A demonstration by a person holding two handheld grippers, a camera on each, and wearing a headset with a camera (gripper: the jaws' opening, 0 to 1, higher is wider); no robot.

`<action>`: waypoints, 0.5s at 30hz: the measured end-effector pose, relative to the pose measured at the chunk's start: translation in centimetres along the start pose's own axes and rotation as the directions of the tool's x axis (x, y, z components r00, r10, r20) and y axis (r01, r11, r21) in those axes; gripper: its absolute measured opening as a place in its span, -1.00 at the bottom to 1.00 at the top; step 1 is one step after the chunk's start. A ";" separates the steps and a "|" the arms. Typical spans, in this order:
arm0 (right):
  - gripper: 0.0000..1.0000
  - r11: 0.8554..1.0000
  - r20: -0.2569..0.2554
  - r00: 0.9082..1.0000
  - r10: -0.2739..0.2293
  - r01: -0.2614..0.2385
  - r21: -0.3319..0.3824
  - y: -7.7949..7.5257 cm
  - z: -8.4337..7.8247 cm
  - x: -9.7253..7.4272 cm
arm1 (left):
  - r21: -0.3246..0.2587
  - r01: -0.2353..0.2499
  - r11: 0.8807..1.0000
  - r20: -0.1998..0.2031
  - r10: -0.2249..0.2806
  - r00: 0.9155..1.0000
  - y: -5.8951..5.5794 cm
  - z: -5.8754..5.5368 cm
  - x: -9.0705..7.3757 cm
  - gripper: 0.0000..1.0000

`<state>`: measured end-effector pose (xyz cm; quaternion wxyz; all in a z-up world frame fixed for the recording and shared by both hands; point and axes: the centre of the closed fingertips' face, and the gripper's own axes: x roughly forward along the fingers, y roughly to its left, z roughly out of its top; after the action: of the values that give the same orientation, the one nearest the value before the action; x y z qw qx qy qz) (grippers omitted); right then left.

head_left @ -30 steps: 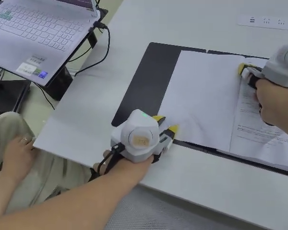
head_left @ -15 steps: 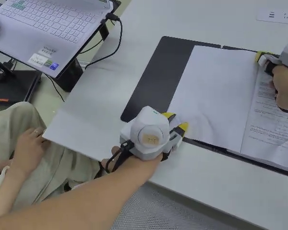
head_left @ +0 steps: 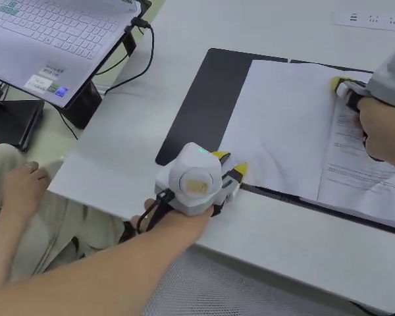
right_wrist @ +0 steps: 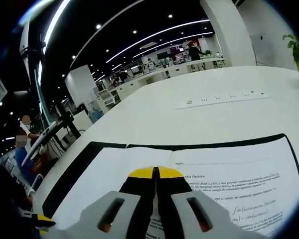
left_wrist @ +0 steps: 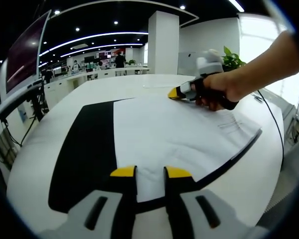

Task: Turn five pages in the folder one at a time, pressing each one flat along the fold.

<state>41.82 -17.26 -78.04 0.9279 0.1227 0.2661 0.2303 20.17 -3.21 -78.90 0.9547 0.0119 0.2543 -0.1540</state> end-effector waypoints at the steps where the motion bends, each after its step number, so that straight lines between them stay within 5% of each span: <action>1: -1.00 1.000 -0.001 1.000 0.004 -0.004 0.013 0.2 -0.2 -0.3 | 0.000 0.000 1.000 0.001 0.000 1.000 0.0 0.0 0.0 -0.60; 15: -1.00 0.997 -0.017 0.999 0.043 -0.042 0.062 1.8 -1.9 -3.0 | 0.002 -0.001 1.000 0.002 0.001 1.000 0.1 -0.1 0.3 -0.60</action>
<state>37.91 -16.98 -77.65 0.9161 0.1549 0.2792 0.2427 20.38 -3.16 -79.11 0.9550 0.0128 0.2531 -0.1539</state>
